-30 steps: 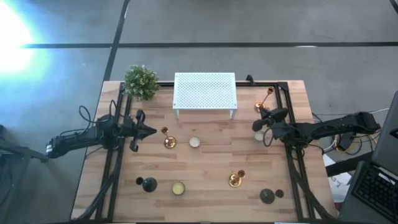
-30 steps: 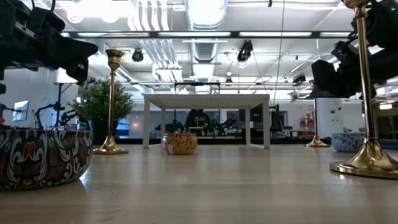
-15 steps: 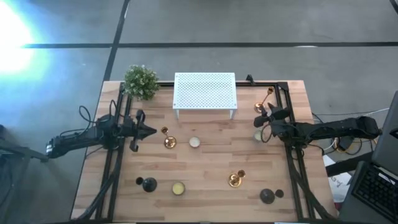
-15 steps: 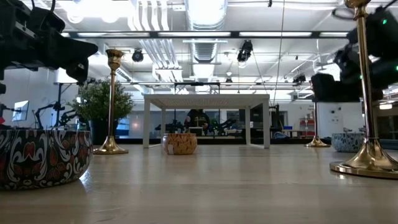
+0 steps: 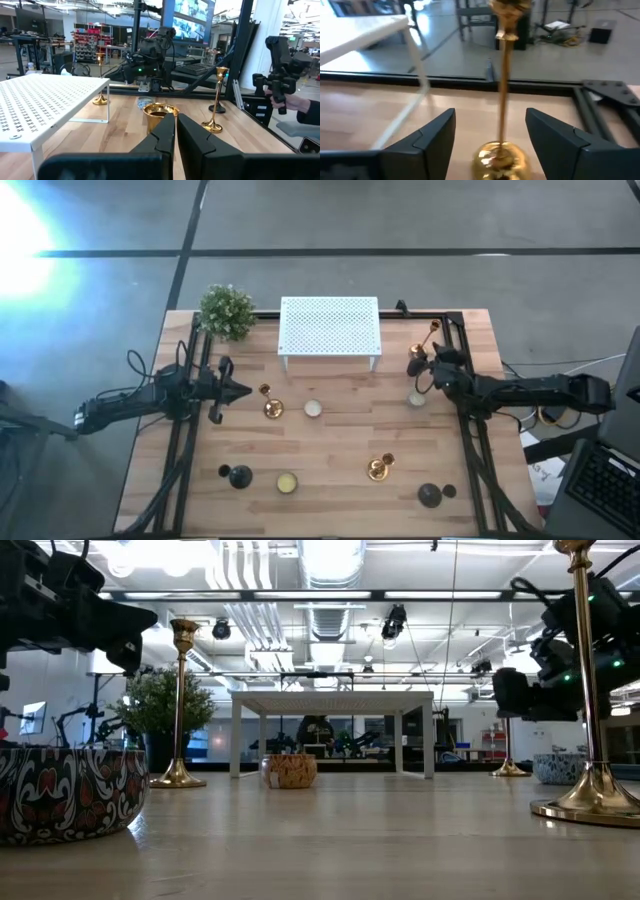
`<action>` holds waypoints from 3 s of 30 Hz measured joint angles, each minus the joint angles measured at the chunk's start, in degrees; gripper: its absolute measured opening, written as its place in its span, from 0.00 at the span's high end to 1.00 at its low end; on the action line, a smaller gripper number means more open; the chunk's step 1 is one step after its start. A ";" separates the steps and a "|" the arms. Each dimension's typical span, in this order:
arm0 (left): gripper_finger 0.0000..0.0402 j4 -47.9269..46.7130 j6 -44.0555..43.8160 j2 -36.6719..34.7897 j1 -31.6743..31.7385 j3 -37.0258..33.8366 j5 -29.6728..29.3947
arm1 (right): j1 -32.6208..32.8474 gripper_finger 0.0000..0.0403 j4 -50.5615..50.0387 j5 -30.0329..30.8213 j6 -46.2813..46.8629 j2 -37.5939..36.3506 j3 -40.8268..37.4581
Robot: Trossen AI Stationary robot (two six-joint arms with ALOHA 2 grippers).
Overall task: Pick & Place candle stick holders
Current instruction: Put the top golden candle holder on the shelf
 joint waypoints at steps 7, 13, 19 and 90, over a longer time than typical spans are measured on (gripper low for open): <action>0.94 0.01 0.00 -0.01 -0.01 0.00 0.00 | -5.70 0.44 13.01 -7.56 -4.75 6.71 0.04; 0.94 0.01 0.01 -0.01 -0.01 0.00 0.00 | -7.83 0.45 15.13 -8.09 -6.96 11.05 1.75; 0.94 0.01 0.01 0.00 0.00 0.00 0.00 | -9.87 0.46 15.04 -7.89 -10.40 16.06 5.63; 0.94 0.01 0.01 0.01 0.00 0.00 0.00 | -25.84 0.98 -8.43 -61.44 -27.95 43.34 63.40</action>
